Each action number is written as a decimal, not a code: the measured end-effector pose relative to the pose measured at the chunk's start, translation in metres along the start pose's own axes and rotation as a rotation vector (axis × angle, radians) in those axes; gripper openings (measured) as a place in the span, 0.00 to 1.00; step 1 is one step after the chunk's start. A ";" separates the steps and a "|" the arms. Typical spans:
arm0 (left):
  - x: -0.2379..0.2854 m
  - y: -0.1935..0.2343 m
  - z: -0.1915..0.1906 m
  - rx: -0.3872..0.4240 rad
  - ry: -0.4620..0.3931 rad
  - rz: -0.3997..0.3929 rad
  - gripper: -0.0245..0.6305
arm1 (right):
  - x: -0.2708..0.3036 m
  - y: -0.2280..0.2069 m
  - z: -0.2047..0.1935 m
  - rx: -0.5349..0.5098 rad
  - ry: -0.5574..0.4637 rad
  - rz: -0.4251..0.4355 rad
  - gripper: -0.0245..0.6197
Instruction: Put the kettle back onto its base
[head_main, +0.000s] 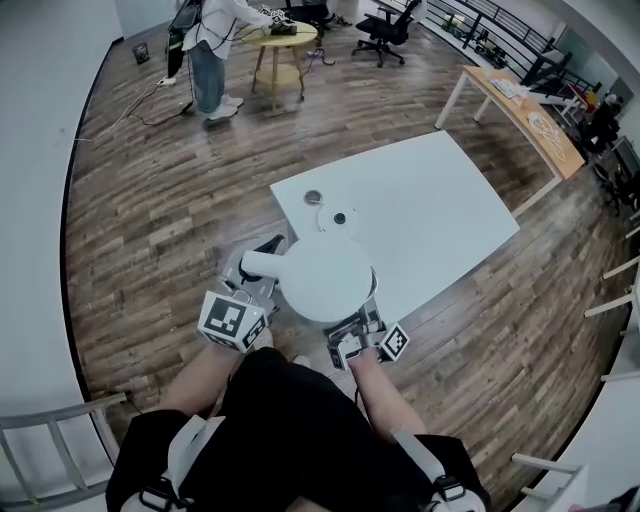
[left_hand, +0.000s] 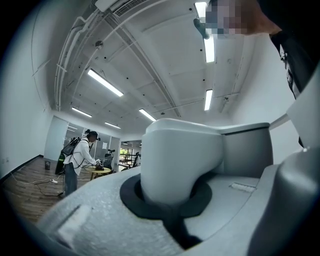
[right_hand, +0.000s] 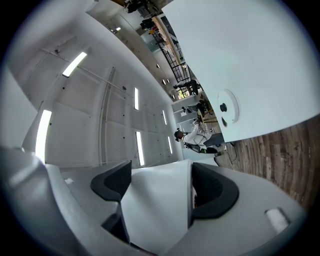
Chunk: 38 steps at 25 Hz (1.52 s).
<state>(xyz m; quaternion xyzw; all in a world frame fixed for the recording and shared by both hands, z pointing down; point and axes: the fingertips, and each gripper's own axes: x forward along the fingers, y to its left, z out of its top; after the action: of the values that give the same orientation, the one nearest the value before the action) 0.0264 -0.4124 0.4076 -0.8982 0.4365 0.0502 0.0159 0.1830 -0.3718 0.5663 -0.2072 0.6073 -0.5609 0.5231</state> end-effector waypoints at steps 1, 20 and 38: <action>0.002 -0.001 -0.002 -0.002 0.003 -0.005 0.04 | -0.001 -0.001 0.003 -0.005 -0.007 -0.005 0.63; 0.092 0.022 -0.006 -0.019 -0.066 -0.121 0.04 | 0.044 0.002 0.070 -0.192 -0.061 -0.035 0.61; 0.174 0.077 -0.035 -0.027 -0.028 -0.207 0.04 | 0.102 -0.042 0.122 -0.332 -0.107 -0.254 0.51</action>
<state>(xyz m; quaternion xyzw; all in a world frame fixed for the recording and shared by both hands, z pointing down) 0.0751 -0.5982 0.4254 -0.9377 0.3406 0.0666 0.0151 0.2372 -0.5256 0.5844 -0.3949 0.6317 -0.5029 0.4383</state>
